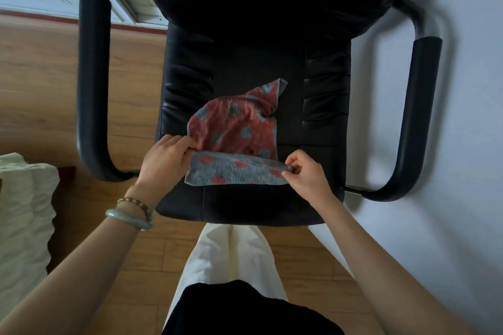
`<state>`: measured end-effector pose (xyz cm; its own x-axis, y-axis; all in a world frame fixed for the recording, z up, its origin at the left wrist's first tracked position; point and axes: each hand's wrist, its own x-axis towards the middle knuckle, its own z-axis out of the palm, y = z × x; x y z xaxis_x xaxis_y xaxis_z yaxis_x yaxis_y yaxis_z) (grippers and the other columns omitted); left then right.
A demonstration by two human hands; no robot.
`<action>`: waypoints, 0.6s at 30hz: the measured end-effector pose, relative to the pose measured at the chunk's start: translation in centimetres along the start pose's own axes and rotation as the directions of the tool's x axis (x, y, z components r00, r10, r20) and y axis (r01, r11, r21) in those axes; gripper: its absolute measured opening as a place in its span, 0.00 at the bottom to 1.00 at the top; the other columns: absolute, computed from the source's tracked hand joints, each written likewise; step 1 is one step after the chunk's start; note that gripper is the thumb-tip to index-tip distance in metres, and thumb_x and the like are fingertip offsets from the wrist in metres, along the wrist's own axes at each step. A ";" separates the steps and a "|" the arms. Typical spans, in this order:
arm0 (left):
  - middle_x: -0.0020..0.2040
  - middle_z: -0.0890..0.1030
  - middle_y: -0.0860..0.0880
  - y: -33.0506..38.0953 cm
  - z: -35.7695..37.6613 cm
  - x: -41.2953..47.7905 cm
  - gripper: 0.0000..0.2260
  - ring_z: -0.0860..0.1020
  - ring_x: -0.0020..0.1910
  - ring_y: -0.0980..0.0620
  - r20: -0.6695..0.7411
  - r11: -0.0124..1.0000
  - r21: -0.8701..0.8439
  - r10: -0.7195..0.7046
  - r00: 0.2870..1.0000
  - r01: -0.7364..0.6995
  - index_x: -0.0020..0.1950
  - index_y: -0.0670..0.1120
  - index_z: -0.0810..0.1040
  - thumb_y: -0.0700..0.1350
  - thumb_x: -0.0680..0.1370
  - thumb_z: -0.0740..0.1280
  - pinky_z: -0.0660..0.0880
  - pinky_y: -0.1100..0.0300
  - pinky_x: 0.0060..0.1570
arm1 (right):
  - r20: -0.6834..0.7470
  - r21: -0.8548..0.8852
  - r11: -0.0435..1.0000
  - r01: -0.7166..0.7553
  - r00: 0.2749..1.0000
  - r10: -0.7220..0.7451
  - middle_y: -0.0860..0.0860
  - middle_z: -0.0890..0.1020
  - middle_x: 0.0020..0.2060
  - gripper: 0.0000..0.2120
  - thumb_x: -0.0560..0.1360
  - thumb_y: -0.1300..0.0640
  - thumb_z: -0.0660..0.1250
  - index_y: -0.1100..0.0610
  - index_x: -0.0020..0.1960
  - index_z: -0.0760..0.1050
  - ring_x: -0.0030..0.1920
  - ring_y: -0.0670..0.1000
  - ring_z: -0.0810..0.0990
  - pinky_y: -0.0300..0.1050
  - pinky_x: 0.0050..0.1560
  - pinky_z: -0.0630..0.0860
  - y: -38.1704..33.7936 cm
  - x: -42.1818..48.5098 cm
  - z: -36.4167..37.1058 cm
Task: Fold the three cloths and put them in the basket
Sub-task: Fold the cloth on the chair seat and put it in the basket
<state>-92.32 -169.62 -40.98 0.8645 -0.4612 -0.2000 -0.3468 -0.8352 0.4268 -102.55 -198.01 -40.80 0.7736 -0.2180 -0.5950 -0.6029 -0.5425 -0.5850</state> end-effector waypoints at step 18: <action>0.43 0.80 0.48 10.9 -30.0 -2.2 0.04 0.76 0.46 0.47 -0.284 0.977 0.001 0.206 0.936 -0.215 0.48 0.42 0.81 0.37 0.74 0.69 0.65 0.64 0.47 | -0.311 -0.082 0.923 0.377 0.870 -0.383 0.40 0.80 0.39 0.06 0.73 0.59 0.70 0.53 0.49 0.82 0.40 0.33 0.76 0.21 0.43 0.68 -20.7 -13.4 -21.0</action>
<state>-87.10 -168.69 -9.48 0.8411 -0.5193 0.1510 -0.5249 -0.7167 0.4593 -96.33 -200.96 -9.16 0.9645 -0.2341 -0.1222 -0.2486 -0.6491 -0.7189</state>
